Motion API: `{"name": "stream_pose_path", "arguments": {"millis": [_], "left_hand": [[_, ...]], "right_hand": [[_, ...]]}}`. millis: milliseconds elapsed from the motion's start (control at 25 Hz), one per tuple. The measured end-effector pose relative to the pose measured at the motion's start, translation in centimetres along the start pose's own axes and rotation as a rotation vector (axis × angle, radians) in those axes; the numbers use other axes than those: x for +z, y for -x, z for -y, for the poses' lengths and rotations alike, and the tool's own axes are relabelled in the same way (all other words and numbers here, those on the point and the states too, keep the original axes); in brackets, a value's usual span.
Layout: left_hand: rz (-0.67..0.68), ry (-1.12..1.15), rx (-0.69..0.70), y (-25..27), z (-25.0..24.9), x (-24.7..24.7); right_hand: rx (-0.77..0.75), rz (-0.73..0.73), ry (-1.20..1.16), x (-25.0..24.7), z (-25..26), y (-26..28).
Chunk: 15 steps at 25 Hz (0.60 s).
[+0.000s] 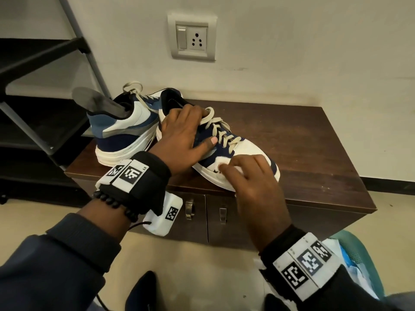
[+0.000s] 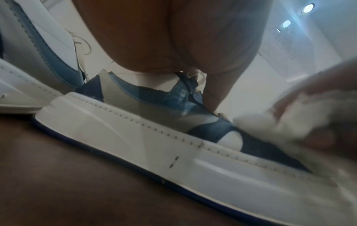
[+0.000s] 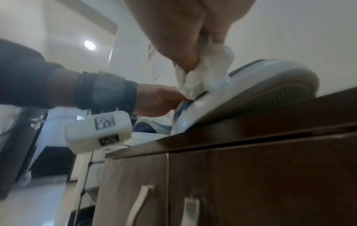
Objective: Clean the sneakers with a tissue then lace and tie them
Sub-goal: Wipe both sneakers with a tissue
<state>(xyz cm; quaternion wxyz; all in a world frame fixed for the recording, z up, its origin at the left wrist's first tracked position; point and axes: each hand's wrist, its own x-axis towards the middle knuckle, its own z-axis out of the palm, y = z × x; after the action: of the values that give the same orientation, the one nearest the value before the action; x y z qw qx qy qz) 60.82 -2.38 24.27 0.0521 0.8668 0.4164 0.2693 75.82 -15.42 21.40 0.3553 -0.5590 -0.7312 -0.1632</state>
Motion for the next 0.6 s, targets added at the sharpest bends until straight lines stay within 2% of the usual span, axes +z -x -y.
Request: {"name": "stream_pose_path", "arguments": {"millis": [80,160,320,400,480,520,600], "left_hand": [[-0.003,0.000,0.013,0.0,0.1,0.0],[0.000,0.003,0.011,0.1,0.1,0.0],[0.001,0.020,0.006,0.0,0.0,0.0],[0.010,0.034,0.000,-0.1,-0.1,0.0],[0.019,0.066,-0.018,-0.1,-0.1,-0.2],[0.023,0.094,-0.024,-0.1,-0.2,-0.3],[0.032,0.172,-0.025,-0.3,-0.4,-0.5]], "right_hand": [[-0.107,0.127,0.099,1.3,0.8,1.4],[-0.186,0.219,0.092,1.8,1.5,2.6],[-0.136,0.082,0.064,1.4,0.6,1.9],[-0.154,0.152,0.113,2.0,1.0,2.2],[-0.170,0.197,0.052,2.0,1.7,2.5],[-0.156,0.158,0.002,1.4,1.5,2.0],[-0.061,-0.011,-0.062,0.1,0.1,0.0]]}}
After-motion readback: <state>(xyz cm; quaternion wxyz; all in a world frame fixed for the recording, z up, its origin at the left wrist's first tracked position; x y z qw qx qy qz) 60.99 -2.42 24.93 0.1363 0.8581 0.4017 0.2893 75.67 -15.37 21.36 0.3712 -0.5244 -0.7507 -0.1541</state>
